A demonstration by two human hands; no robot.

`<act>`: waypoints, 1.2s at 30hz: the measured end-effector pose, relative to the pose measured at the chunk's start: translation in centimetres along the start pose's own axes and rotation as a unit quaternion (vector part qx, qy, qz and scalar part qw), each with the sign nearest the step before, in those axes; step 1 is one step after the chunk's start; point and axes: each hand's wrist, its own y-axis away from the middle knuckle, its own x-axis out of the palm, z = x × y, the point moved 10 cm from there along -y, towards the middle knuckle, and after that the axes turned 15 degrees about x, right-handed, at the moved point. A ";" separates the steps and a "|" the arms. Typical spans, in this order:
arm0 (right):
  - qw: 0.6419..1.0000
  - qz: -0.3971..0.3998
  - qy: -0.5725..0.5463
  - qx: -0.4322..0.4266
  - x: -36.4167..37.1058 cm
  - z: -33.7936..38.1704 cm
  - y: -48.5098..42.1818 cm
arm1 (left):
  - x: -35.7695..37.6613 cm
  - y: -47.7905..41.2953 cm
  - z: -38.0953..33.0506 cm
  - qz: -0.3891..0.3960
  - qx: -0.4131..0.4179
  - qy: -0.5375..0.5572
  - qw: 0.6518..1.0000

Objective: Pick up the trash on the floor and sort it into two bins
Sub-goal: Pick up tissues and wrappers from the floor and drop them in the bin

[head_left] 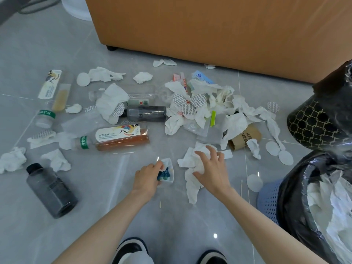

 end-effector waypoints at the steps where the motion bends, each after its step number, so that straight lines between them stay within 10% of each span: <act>1: 0.999 0.033 0.006 0.018 0.9 -0.5 -0.2 | 0.0 0.0 0.0 0.005 0.002 -0.006 1.000; 16: 0.958 -0.004 -0.281 0.062 -9.9 -2.4 0.4 | -10.3 -2.3 -4.7 -0.075 0.027 0.080 0.994; 27: 0.890 -0.187 -0.402 0.103 -27.9 -12.4 7.5 | -23.4 -3.5 -26.2 -0.114 0.220 0.117 0.962; 36: 0.878 -0.190 -0.371 0.235 -27.1 -24.3 13.6 | -20.0 -1.8 -43.0 -0.016 0.378 -0.002 0.926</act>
